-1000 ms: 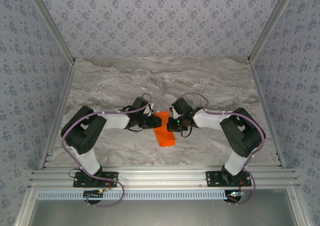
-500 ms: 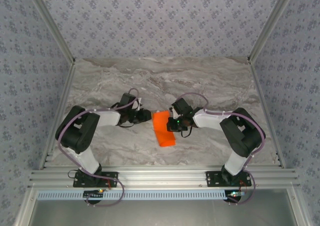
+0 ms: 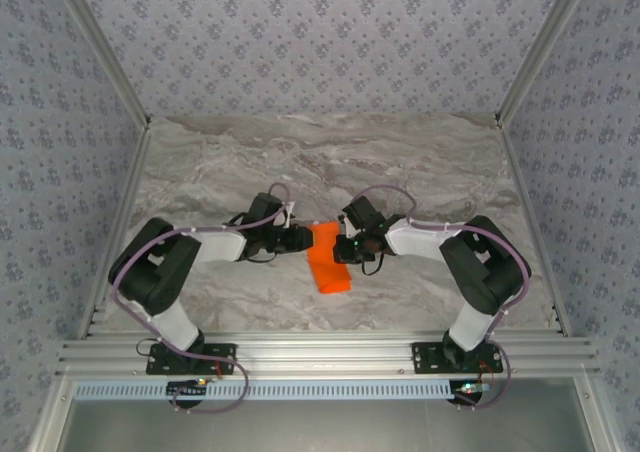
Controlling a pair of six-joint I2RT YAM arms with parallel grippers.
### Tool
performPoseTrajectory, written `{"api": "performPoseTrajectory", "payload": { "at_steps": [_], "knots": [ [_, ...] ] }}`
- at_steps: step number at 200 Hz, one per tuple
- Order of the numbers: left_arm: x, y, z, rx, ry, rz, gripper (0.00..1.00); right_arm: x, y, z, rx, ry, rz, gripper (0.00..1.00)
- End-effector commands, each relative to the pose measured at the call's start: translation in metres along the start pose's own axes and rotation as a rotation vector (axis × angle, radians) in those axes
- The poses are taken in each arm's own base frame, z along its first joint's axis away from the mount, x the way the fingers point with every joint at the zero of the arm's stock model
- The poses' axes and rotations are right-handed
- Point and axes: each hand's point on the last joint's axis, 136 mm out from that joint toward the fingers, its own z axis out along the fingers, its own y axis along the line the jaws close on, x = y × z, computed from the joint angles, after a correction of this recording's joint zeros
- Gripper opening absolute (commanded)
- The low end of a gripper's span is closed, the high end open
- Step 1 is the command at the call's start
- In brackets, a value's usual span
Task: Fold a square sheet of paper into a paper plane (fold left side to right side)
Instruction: First fold the square sheet of paper in half at the center of the table.
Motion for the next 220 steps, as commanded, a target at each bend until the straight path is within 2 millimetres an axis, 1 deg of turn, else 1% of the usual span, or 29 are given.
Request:
{"api": "performPoseTrajectory", "payload": {
  "at_steps": [1,37,57,89,121,153,194,220],
  "knots": [
    [-0.015,-0.007,0.011,0.029,-0.030,0.011,0.29,0.051,-0.063,0.011,0.256,0.159,0.046,0.01],
    [-0.020,0.009,0.020,-0.041,-0.051,0.006,0.29,0.052,-0.066,0.009,0.274,0.165,0.040,0.01],
    [-0.021,0.022,0.021,-0.098,-0.059,0.001,0.29,0.053,-0.068,0.009,0.282,0.165,0.039,0.01],
    [-0.030,0.034,0.020,-0.134,-0.083,-0.013,0.29,0.055,-0.070,0.009,0.288,0.170,0.038,0.00],
    [-0.044,0.039,0.020,-0.133,-0.103,-0.028,0.29,0.054,-0.069,0.009,0.285,0.169,0.035,0.01],
    [-0.059,0.040,0.022,-0.128,-0.121,-0.034,0.29,0.055,-0.069,0.009,0.285,0.170,0.036,0.01],
    [-0.074,0.052,0.018,-0.146,-0.144,-0.053,0.29,0.055,-0.069,0.009,0.280,0.170,0.035,0.01],
    [-0.084,0.056,0.016,-0.143,-0.156,-0.062,0.29,0.055,-0.068,0.009,0.278,0.172,0.035,0.01]
  ]
}}
